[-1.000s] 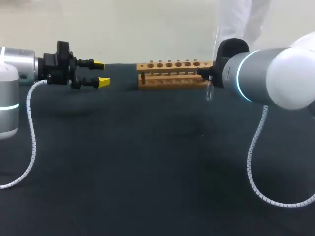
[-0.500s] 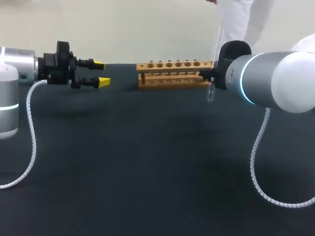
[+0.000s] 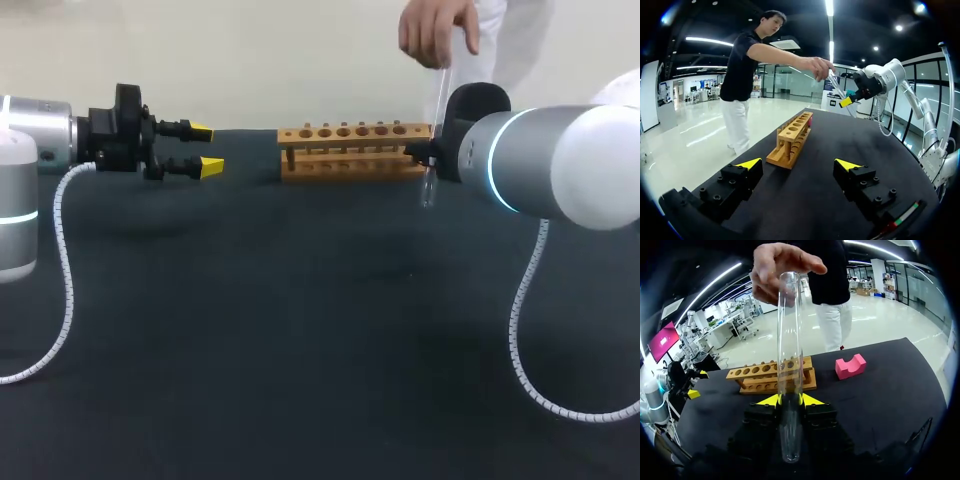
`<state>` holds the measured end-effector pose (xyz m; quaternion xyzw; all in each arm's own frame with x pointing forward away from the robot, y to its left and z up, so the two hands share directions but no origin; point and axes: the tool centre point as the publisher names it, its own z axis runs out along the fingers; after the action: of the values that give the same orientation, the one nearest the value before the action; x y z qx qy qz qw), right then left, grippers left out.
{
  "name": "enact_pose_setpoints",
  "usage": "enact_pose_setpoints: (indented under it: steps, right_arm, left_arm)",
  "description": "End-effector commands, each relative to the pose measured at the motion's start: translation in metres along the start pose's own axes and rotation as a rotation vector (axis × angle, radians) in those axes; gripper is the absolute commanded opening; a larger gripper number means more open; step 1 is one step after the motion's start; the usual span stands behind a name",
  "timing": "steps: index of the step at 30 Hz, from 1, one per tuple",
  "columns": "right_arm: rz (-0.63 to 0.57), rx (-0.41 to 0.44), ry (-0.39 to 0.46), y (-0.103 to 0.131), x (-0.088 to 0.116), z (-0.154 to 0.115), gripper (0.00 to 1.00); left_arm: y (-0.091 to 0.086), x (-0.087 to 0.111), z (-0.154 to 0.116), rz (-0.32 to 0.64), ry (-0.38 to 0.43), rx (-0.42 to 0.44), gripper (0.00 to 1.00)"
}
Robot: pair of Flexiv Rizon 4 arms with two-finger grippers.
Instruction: Grasp the test tube, adjust it, and insert it.
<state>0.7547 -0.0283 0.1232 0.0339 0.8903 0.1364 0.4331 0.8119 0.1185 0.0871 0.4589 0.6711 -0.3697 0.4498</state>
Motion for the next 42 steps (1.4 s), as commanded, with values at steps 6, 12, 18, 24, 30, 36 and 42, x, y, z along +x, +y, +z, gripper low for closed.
enact_pose_setpoints:
  steps: [6,12,18,24,30,36,42]
  right_arm:
    - [0.000,-0.003,-0.003,-0.001,0.001,0.000,0.00]
    - [0.000,-0.003,-0.003,-0.001,0.001,0.000,0.00]
    - [0.000,-0.003,-0.003,-0.001,0.001,0.000,0.00]
    - [0.000,-0.003,-0.003,-0.001,0.001,0.000,0.00]
    - [-0.029,-0.024,0.021,0.008,0.004,0.017,0.00]
    - [-0.090,-0.032,0.062,0.019,0.008,0.043,0.00]
    - [-0.127,-0.040,0.116,0.027,0.012,0.062,0.00]
  left_arm:
    - [0.002,0.001,0.001,0.002,-0.003,0.003,1.00]
    - [0.002,0.001,0.001,0.002,-0.003,0.003,1.00]
    - [0.002,0.001,0.001,0.002,-0.003,0.003,1.00]
    - [0.002,0.001,0.001,0.002,-0.003,0.003,1.00]
    - [0.002,0.001,0.001,0.002,-0.003,0.003,1.00]
    - [0.002,0.001,0.001,0.002,-0.003,0.003,1.00]
    - [0.002,0.001,0.001,0.002,-0.003,0.003,1.00]
